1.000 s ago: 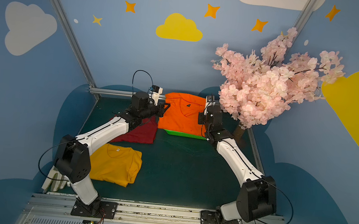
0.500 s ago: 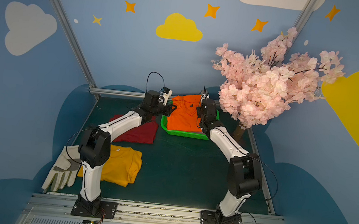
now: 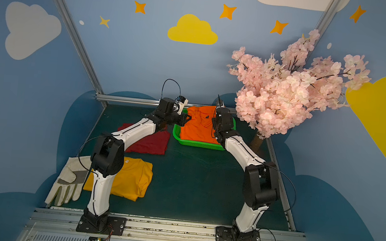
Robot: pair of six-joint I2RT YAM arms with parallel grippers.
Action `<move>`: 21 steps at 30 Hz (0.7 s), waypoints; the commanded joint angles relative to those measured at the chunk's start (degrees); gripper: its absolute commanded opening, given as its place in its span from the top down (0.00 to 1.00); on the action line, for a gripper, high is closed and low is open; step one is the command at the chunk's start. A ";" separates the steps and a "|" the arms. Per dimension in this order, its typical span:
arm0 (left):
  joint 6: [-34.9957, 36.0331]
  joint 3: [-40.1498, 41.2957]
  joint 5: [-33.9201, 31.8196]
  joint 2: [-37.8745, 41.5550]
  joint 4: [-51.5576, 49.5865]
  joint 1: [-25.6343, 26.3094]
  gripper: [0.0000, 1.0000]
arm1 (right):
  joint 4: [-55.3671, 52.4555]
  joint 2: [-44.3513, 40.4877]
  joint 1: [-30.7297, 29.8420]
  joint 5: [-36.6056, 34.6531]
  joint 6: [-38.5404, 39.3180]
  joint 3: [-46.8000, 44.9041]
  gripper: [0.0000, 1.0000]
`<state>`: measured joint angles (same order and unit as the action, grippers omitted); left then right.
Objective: Put the folded t-shirts into the basket
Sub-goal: Place the T-shirt in the bin.
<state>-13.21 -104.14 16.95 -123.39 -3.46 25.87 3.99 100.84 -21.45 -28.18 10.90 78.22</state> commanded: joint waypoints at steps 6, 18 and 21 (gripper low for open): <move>2.67 -7.16 -0.50 -6.36 -4.07 -0.47 0.97 | 0.39 4.07 0.51 -2.37 -0.13 0.46 1.00; 7.97 -20.43 -5.98 -15.94 -11.90 -0.47 0.89 | -0.61 14.58 1.00 -5.23 0.18 7.06 0.99; 10.02 -25.13 -8.41 -18.43 -15.01 -0.47 0.80 | -3.85 19.01 1.59 -7.95 1.01 11.80 0.88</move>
<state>-5.98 -125.78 11.38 -140.53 -15.11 25.69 2.31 117.84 -20.69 -32.67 11.20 86.85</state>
